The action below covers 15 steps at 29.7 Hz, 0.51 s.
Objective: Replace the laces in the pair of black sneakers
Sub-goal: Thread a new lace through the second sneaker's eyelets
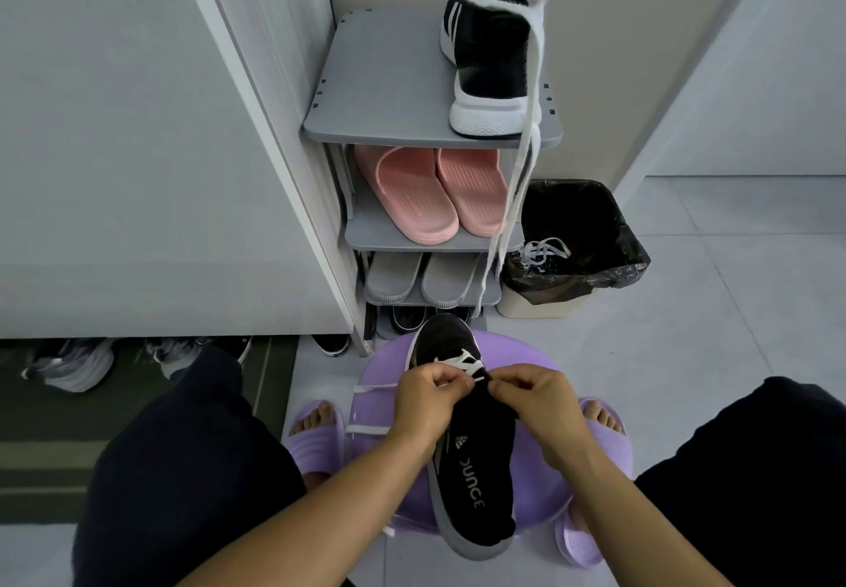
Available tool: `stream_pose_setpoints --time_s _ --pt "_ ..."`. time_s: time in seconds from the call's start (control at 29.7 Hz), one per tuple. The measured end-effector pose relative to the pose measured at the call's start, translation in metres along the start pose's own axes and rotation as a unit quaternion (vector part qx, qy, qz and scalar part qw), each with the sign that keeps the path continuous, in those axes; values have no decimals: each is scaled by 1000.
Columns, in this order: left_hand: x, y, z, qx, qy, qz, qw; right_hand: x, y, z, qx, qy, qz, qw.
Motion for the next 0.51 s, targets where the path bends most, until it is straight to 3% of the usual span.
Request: stream_pose_setpoints --time_s 0.17,0.37,0.51 --pt "-2 -1 -1 -6 -36 7 999 -3 4 1 21 12 32 999" --pt "-2 -2 1 3 -28 10 1000 -8 19 -9 138 230 99 958" --pt "-3 -2 5 12 -10 -21 1000 -6 19 -6 151 244 97 953"
Point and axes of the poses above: each hand's wrist, its own y-axis away from the middle knuckle, its own x-axis out of the back of the hand, z = x × y, the point moved 3 cm from there along -y, towards the middle knuckle, and after that the axes turned 8 degrees about -x, right-handed, at the moved point
